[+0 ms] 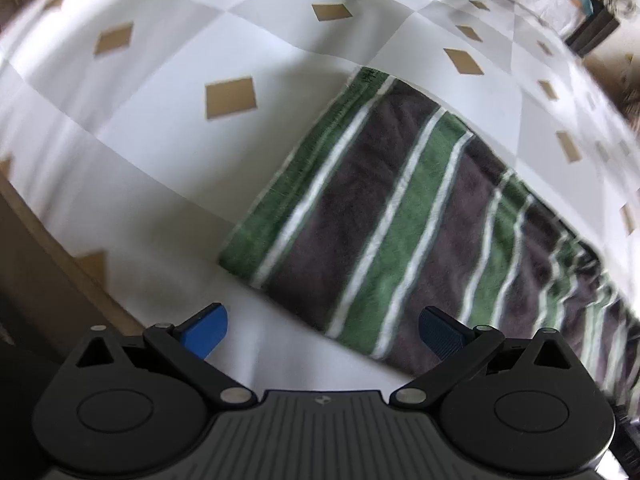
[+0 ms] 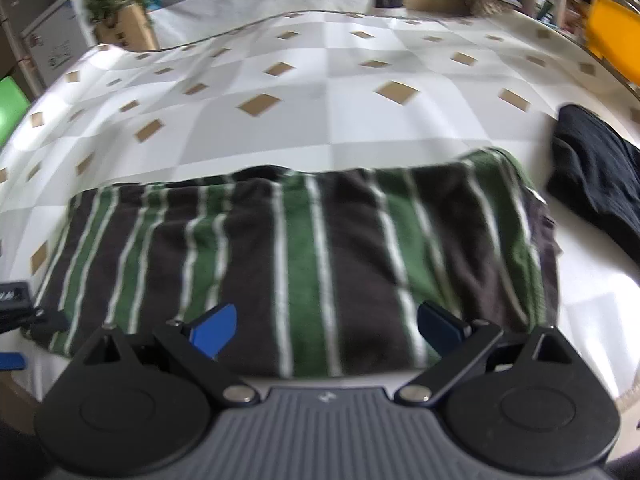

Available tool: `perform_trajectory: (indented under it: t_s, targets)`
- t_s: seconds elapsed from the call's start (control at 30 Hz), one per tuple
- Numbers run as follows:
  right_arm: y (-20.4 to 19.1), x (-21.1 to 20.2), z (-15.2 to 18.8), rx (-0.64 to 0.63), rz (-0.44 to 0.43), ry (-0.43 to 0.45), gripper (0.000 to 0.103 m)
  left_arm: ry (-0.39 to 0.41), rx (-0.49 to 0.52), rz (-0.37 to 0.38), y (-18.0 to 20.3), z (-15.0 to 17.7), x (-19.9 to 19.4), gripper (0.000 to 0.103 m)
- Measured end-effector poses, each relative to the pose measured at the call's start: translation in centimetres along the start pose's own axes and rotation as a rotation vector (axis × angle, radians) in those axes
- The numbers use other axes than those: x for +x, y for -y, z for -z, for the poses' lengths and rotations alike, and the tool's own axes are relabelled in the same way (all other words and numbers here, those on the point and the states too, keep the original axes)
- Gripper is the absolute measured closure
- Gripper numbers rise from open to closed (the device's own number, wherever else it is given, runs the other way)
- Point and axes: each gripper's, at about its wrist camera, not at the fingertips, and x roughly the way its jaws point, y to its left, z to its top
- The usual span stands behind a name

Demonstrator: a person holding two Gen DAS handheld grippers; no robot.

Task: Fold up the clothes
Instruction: 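Move the open left gripper to the folded striped shirt's end, then close the left gripper on the striped shirt's end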

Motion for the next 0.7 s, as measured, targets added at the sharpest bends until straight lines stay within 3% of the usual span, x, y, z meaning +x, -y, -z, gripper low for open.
perform_trajectory:
  t_s: [0.27, 0.37, 0.43, 0.7]
  targets:
    - [-1.6, 0.0, -0.3, -0.038, -0.043, 0.000, 0.006, 0.018, -0.079, 0.058, -0.9, -0.5, 0.2, 0.005]
    - [-2.0, 0.1, -0.4, -0.039, -0.056, -0.003, 0.006, 0.033, -0.087, 0.072, -1.0, -0.6, 0.0, 0.017]
    - [-2.2, 0.2, -0.4, -0.042, -0.064, -0.006, 0.006, 0.043, -0.092, 0.081, -1.1, -0.7, -0.1, 0.031]
    - [-3.6, 0.2, -0.2, -0.092, -0.132, -0.001, 0.006, 0.073, -0.108, 0.122, -1.4, -1.0, -0.5, 0.061]
